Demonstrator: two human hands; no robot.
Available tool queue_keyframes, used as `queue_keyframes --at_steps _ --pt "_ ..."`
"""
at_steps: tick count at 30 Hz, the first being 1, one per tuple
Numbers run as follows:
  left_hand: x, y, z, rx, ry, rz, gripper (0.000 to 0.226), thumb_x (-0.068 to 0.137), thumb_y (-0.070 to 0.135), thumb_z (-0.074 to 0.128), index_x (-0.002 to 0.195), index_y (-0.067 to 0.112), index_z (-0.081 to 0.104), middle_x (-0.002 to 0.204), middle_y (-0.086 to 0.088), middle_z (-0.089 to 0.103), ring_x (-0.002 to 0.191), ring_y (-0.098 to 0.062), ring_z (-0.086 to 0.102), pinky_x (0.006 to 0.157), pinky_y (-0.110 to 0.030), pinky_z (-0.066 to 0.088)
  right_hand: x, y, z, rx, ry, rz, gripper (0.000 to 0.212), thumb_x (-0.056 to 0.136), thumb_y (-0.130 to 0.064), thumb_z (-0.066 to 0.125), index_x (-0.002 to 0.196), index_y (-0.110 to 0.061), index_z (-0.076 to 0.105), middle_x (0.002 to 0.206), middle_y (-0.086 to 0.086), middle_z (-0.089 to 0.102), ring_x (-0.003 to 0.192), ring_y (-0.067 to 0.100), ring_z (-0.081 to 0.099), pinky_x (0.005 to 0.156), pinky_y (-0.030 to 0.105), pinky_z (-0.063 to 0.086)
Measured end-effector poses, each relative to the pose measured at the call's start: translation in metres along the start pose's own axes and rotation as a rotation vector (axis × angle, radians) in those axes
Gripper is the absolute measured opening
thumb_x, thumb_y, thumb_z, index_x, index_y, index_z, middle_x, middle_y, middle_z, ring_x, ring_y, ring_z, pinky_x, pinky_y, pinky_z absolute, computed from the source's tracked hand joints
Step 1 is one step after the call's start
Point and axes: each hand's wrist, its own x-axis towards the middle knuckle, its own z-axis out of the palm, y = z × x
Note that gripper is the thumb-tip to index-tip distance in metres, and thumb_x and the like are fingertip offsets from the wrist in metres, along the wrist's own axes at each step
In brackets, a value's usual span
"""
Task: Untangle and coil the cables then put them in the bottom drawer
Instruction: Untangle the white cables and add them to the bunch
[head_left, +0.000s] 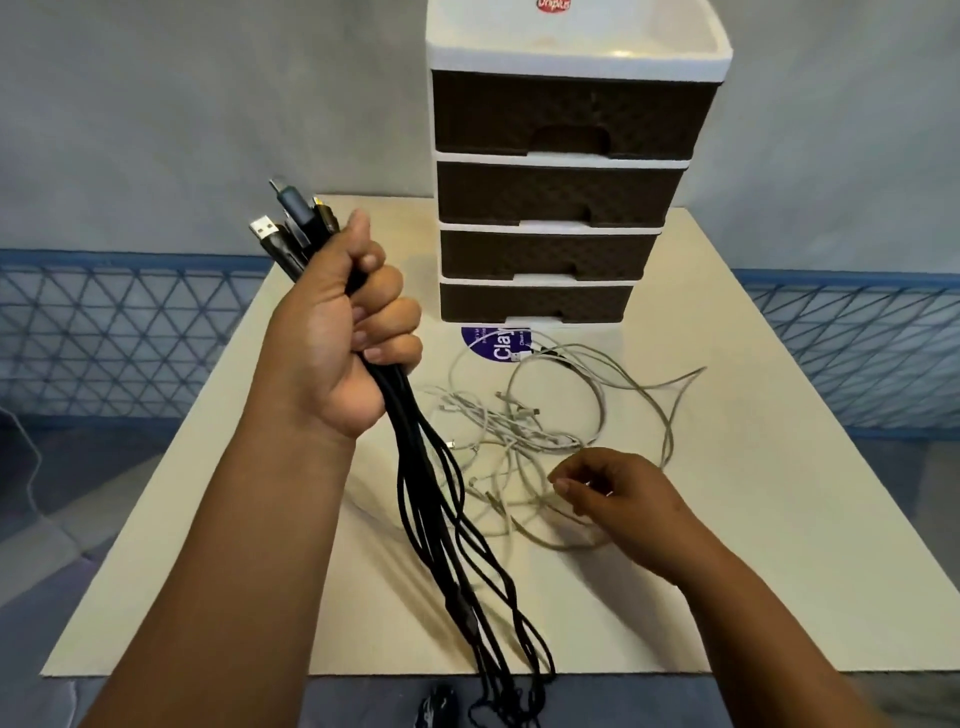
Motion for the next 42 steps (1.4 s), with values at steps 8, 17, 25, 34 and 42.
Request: queue_keyframes --at_steps 8,17,25,34,42 --pt "0.033 -0.008 -0.032 -0.020 0.076 -0.074 0.040 0.100 0.043 0.045 0.066 0.022 0.044 0.044 0.008 0.027 0.033 -0.004 0.023 0.031 -0.014 0.021 0.010 -0.014 0.034 -0.635 -0.277 0.026 0.015 0.084 -0.038 0.067 0.088 -0.024 0.063 0.089 -0.007 0.061 0.082 0.014 0.057 0.070 0.028 0.045" --pt "0.056 -0.017 -0.041 -0.011 0.116 -0.161 0.037 0.099 0.041 0.049 0.067 0.023 0.041 0.045 0.009 0.024 0.034 -0.003 0.020 0.034 -0.014 0.015 0.021 -0.048 -0.027 -0.497 0.042 0.026 0.014 0.094 -0.035 0.057 0.084 -0.028 0.050 0.056 -0.005 0.054 0.053 0.010 0.050 0.057 0.033 0.042" --pt "0.060 -0.019 -0.033 0.028 0.079 -0.225 0.038 0.098 0.038 0.050 0.064 0.022 0.043 0.044 0.009 0.022 0.034 -0.003 0.019 0.037 -0.016 0.012 0.033 -0.098 -0.067 0.067 0.367 0.139 0.028 0.093 -0.036 0.061 0.081 -0.011 0.060 0.057 0.005 0.050 0.051 0.020 0.046 0.049 0.030 0.038" --pt "0.059 -0.016 -0.029 0.027 0.044 -0.289 0.037 0.098 0.037 0.050 0.065 0.022 0.044 0.043 0.009 0.023 0.033 -0.002 0.021 0.035 -0.015 0.014 0.033 -0.112 -0.072 -0.394 0.222 0.084 0.023 0.085 -0.050 0.065 0.078 -0.029 0.072 0.054 -0.008 0.056 0.050 0.006 0.047 0.050 0.025 0.034" --pt "0.053 -0.018 -0.015 0.046 -0.004 -0.291 0.028 0.087 0.040 0.059 0.070 0.020 0.051 0.044 0.009 0.023 0.032 -0.002 0.021 0.034 -0.014 0.015 0.026 -0.139 -0.045 0.998 0.327 -0.038 0.024 0.100 -0.010 0.035 0.097 -0.009 0.059 0.061 0.002 0.040 0.045 0.011 0.026 0.044 0.024 0.024"
